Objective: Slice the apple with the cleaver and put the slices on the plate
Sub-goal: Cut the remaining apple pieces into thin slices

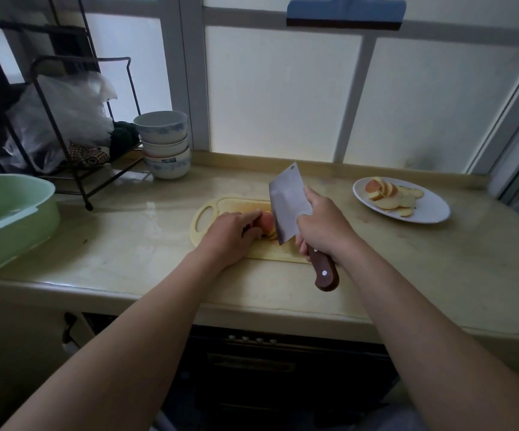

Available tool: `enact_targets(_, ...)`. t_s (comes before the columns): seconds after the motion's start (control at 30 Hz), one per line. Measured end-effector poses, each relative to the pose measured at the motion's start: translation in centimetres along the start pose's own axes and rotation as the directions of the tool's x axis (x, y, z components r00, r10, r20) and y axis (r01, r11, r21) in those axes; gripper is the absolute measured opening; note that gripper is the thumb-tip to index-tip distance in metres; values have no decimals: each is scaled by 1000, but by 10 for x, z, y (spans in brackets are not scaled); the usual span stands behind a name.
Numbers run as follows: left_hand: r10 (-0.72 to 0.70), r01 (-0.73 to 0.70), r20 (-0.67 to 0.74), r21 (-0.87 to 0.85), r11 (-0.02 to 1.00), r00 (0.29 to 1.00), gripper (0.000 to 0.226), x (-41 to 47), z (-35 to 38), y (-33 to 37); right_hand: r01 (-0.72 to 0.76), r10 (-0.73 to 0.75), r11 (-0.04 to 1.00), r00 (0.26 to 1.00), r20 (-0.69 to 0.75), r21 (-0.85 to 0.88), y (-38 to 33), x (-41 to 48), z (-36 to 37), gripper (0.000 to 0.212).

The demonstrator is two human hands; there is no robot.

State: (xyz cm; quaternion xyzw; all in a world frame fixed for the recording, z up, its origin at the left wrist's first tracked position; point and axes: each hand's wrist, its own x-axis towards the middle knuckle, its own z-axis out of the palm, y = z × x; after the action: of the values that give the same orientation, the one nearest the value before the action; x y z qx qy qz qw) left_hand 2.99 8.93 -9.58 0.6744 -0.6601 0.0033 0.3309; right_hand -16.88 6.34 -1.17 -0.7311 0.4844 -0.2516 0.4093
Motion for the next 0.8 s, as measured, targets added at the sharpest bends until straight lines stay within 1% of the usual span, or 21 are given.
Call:
enact_targets(0.23,3,-3,-1,-43,999,1000,30,-3,-4,4,-27,24,998,999,44,61,7,-19,-6,86)
enact_targets(0.4,6,-5,11,-65,998,1000,27,-3,-5,3,-28,26,999,998,51,38,5,-21,-7,86)
enact_targets(0.5,-23,23,4,-66,998,1000,35,-2,-4,2,-22,21,1000,998,55,21,1,-17,-7,86)
enact_targets(0.53,-21,21,3,-68,997,1000,35,-1,-3,1,-21,20,1000,998,57,14,0,-15,-7,87)
enact_targets(0.7,19,-17,27,-47,999,999,16,0,-4,-1,-9,10,1000,998,69,-22,-3,-6,2,91)
enact_targets(0.8,38,-37,18,-50,998,999,19,0,-5,0,-13,16,999,997,71,-43,-3,1,7,93)
